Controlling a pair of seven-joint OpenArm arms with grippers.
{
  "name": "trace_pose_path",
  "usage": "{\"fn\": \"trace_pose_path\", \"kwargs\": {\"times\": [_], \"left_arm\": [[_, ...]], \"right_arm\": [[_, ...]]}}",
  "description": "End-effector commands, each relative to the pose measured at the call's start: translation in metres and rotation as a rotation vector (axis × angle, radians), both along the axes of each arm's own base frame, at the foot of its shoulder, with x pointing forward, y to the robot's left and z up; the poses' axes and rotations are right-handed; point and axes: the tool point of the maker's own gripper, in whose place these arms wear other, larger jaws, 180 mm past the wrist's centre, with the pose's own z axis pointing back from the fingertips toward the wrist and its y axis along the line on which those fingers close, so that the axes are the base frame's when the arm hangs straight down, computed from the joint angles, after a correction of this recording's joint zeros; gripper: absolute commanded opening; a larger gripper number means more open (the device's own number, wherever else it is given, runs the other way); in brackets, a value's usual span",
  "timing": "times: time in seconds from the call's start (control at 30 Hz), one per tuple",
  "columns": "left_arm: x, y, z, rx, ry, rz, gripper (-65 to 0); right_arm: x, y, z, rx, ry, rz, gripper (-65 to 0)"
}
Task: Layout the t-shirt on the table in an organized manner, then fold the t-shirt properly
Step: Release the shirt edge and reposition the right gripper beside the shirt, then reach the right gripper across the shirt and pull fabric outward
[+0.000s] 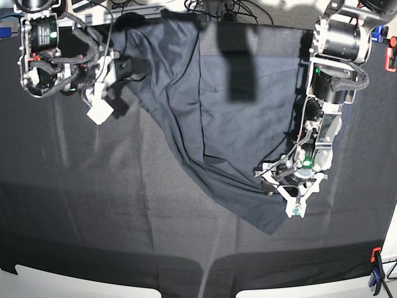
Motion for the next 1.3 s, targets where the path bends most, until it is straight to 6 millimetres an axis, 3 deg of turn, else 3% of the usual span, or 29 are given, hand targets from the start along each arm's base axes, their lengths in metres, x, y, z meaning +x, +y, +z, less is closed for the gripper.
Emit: {"fn": "trace_pose_path", "kwargs": {"times": [0.0, 0.17, 0.37, 0.6, 0.83, 1.07, 1.27], "left_arm": [[0.000, 0.003, 0.000, 0.004, 0.028, 0.001, -23.7], [0.000, 0.003, 0.000, 0.004, 0.028, 0.001, -23.7], [0.000, 0.003, 0.000, 0.004, 0.028, 0.001, -23.7], [0.000, 0.003, 0.000, 0.004, 0.028, 0.001, -23.7], [0.000, 0.003, 0.000, 0.004, 0.028, 0.001, -23.7], [0.000, 0.002, 0.001, 0.003, 0.039, -0.001, -23.7], [0.020, -0.001, 0.023, -0.022, 0.031, 0.004, -23.7]], "right_arm": [[0.013, -0.006, 0.014, 0.009, -0.072, -0.006, -65.0], [0.053, -0.041, 0.041, -0.016, -0.199, -0.131, -65.0], [0.108, -0.093, 0.102, -0.033, -0.424, -0.317, -65.0], [0.143, -0.116, 0.152, -0.040, -0.588, -0.387, -65.0], [0.179, -0.134, 0.161, -0.256, -0.647, -0.414, -65.0], [0.221, -0.125, 0.175, -0.438, -0.755, -0.375, -65.0], [0.264, -0.123, 0.177, -0.547, -0.799, -0.361, -65.0]]}}
